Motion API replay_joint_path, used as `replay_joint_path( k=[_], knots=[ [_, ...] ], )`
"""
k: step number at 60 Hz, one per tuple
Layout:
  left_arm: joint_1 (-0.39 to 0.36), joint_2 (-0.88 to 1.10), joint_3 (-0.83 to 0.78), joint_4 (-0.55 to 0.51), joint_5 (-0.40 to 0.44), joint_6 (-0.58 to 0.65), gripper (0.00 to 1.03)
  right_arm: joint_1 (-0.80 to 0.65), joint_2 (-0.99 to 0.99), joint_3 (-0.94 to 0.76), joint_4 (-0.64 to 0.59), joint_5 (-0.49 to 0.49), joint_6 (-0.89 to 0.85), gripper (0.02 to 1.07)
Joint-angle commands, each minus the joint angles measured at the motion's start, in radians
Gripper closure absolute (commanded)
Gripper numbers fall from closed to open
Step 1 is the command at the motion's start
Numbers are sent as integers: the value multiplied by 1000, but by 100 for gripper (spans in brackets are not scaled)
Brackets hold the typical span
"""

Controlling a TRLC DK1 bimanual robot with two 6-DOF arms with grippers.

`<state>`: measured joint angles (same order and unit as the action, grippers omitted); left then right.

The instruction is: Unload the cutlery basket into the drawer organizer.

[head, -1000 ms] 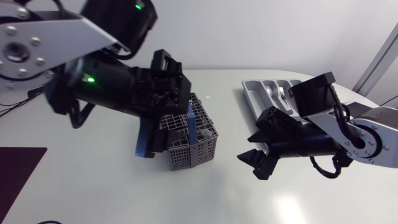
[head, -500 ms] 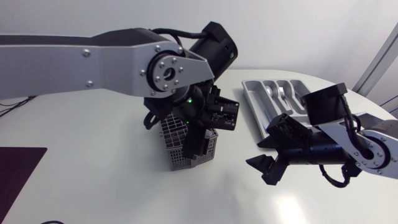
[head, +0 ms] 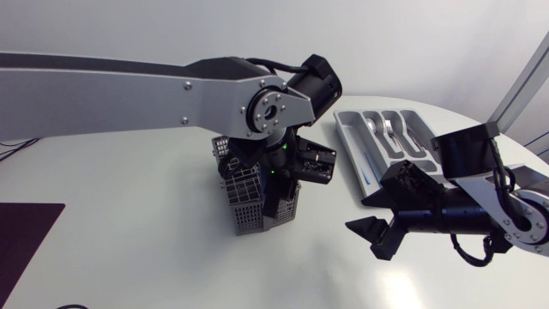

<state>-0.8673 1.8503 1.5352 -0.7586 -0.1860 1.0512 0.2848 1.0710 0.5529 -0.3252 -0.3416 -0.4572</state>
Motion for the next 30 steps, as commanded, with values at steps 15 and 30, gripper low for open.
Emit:
replay_joint_path(
  k=[15,30],
  knots=[
    [-15,26,34,-41,-21,9,88,-18,-19,-33,5,-19,-23,25],
    [-21,56,77,-102,-33,3,92,-35,-25,-50,5,-31,-35,25]
  ],
)
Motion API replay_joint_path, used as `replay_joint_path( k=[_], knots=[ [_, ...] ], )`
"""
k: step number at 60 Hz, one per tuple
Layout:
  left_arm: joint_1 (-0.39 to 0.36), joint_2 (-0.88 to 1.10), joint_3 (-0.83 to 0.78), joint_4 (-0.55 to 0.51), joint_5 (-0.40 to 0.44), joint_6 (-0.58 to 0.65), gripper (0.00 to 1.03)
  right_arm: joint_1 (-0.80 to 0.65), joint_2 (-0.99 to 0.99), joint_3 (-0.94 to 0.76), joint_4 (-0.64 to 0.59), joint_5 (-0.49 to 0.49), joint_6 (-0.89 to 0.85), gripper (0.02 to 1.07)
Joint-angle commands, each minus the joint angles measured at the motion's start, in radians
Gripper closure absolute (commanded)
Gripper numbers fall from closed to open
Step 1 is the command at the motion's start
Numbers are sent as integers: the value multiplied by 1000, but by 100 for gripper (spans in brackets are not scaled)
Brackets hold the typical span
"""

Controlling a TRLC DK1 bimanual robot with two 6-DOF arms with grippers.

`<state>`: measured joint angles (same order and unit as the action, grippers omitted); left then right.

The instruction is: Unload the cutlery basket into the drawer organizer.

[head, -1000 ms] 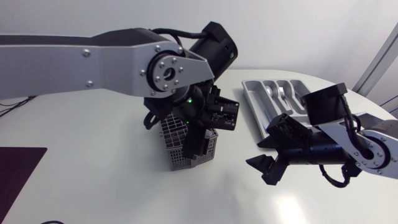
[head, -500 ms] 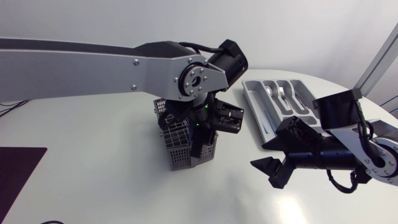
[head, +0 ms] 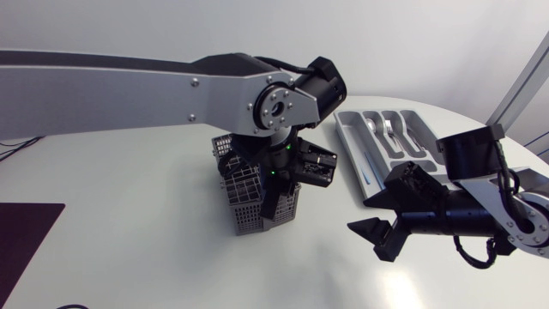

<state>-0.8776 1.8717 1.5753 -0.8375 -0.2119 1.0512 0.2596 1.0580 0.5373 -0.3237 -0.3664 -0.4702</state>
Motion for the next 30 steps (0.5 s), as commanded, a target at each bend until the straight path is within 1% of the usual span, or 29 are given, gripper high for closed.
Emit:
replay_joint_path(
  k=[1,11,21,30],
  knots=[
    [-12,37,40,-28,-14,3,92,-11,-15,-36,3,-6,-24,25],
    [-23,44,75,-51,-21,-3,93,-16,-30,-45,2,-9,-25,25],
    [-37,20,106,-103,-23,-8,93,-16,-43,-48,-2,-12,-27,25],
    [-49,-17,109,-132,-46,-10,93,-14,-59,-43,-3,-14,-27,25]
  ],
)
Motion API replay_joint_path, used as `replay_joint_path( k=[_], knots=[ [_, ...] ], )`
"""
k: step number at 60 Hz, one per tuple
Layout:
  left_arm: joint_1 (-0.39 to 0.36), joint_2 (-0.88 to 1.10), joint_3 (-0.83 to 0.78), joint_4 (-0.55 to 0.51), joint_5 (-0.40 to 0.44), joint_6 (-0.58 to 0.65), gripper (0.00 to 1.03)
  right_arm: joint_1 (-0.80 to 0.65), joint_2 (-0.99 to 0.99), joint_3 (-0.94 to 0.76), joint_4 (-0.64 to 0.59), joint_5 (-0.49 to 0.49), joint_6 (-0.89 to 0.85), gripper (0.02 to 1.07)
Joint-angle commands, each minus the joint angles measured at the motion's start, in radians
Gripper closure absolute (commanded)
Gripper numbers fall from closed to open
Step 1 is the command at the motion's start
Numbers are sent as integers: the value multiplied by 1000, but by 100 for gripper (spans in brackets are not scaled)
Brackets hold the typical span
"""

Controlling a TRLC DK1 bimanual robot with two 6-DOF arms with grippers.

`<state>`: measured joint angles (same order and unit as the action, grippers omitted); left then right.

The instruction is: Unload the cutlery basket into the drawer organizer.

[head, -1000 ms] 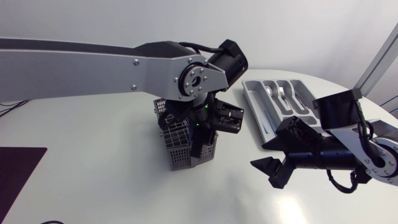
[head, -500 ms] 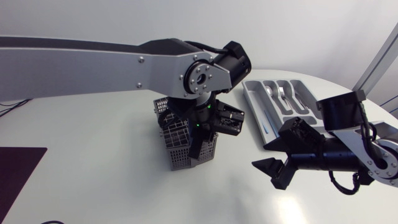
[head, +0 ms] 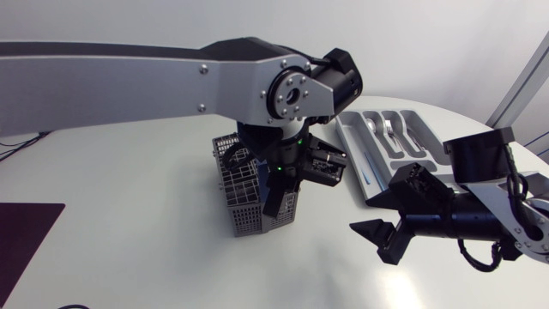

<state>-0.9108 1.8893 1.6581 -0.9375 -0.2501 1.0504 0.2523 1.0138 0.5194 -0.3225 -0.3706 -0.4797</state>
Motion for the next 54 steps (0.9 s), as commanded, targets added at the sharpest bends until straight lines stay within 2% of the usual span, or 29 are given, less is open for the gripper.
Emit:
replay_joint_path(
  k=[1,31,54],
  knots=[
    [-19,-39,26,-35,-11,-9,93,-7,-17,-25,-6,-10,-17,25],
    [-56,-125,71,-98,-75,-9,93,15,-101,-30,-15,-7,1,25],
    [-59,-160,177,-165,-78,-69,92,76,-219,-27,-3,41,50,25]
  ],
)
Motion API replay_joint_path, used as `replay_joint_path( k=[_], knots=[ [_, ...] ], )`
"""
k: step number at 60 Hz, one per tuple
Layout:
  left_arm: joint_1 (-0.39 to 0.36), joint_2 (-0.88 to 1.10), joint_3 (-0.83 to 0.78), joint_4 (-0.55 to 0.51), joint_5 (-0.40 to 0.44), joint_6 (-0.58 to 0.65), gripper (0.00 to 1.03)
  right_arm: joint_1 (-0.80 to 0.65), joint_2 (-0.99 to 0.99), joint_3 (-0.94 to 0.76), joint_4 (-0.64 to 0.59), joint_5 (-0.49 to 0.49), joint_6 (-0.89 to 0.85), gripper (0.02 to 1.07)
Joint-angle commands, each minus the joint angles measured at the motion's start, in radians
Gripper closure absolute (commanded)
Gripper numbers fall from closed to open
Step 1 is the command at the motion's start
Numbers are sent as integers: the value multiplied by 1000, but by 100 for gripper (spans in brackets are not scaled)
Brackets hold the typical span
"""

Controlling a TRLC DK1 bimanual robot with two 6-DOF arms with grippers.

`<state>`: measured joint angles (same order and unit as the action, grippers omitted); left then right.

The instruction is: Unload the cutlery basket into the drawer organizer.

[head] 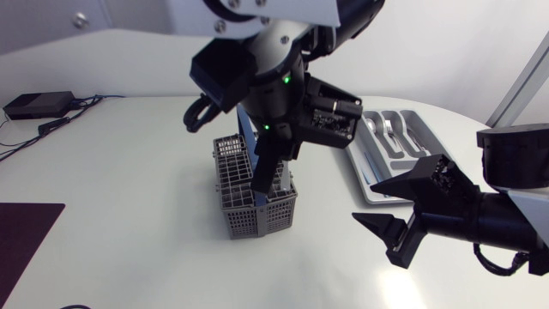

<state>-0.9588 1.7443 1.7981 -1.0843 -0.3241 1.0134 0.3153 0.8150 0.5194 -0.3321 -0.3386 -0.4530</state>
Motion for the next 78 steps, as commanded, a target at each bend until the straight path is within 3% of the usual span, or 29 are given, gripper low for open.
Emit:
replay_joint_path(
  k=[1,12,18,23,32,40,51,72,78],
  knots=[
    [-11,-17,38,-19,-4,-33,92,15,-25,-27,7,9,25,25],
    [-11,-2,107,-25,0,-142,92,30,-109,-30,31,38,54,25],
    [5,31,162,-25,54,-246,92,50,-143,-42,68,73,74,26],
    [20,63,199,-23,92,-343,92,113,-165,-50,102,162,85,26],
    [57,119,248,-23,240,-501,92,243,-180,-71,200,342,88,26],
    [81,155,276,-23,335,-584,92,326,-158,-88,308,470,66,34],
    [95,175,284,-8,390,-674,91,331,-106,-94,398,501,50,45],
    [97,176,290,18,442,-720,91,332,35,-98,519,521,23,45],
    [100,176,287,17,458,-720,91,332,53,-93,536,527,20,53]
  ],
)
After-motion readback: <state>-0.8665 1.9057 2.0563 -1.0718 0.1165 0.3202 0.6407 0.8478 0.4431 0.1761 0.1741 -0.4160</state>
